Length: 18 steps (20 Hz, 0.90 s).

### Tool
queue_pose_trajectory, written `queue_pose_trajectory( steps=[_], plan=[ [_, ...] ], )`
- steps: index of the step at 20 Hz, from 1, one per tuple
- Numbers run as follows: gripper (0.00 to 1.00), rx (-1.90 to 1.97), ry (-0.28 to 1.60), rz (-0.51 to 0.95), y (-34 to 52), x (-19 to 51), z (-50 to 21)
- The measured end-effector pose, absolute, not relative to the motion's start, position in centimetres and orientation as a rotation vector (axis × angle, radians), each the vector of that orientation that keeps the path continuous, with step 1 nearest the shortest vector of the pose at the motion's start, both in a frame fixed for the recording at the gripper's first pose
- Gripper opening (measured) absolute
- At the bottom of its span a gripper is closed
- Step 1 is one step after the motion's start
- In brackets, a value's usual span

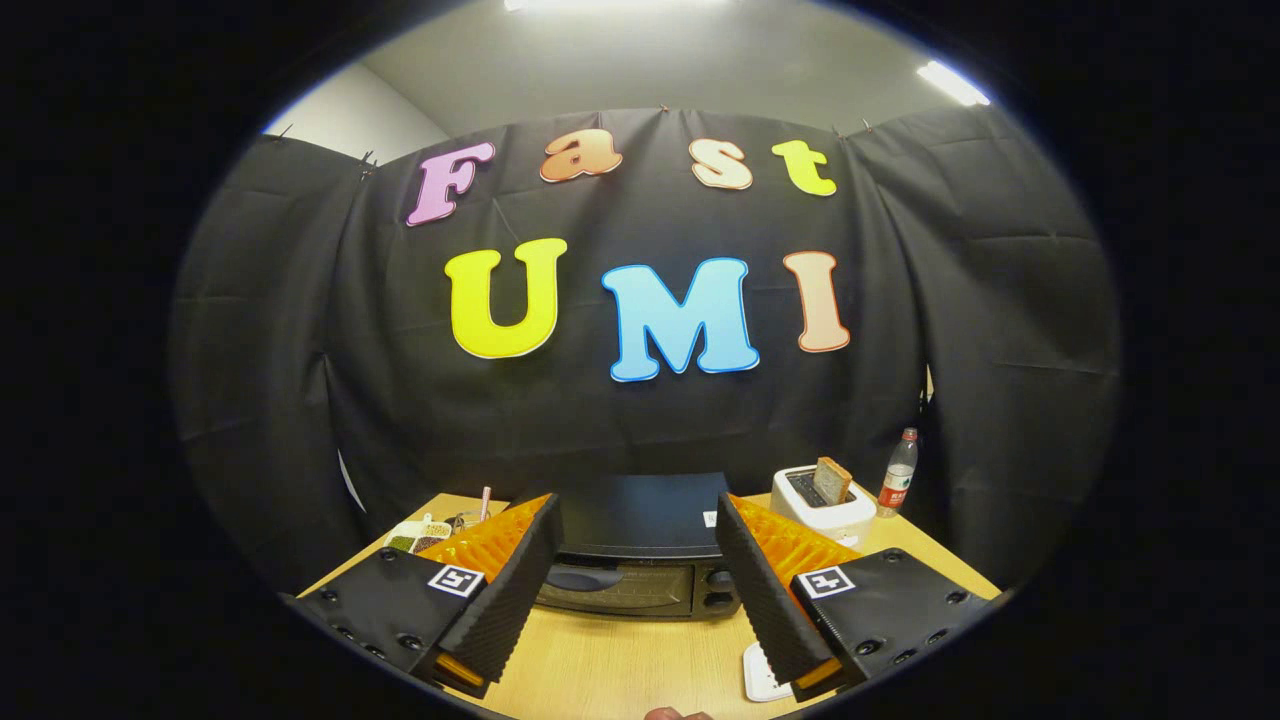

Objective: Open the toaster oven, put the food inside, and close the toaster oven door.

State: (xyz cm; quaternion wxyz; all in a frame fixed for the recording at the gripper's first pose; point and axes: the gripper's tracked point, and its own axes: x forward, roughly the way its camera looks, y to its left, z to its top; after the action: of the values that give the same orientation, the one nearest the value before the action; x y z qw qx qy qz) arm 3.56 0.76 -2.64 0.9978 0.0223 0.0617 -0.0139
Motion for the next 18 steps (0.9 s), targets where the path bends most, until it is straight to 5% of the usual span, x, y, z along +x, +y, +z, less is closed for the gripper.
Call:
queue_pose_trajectory(
  steps=[18],
  plan=[
    [0.98, 0.065, 0.43, -0.051, 5.8, 14.8, -14.6]
  ],
)
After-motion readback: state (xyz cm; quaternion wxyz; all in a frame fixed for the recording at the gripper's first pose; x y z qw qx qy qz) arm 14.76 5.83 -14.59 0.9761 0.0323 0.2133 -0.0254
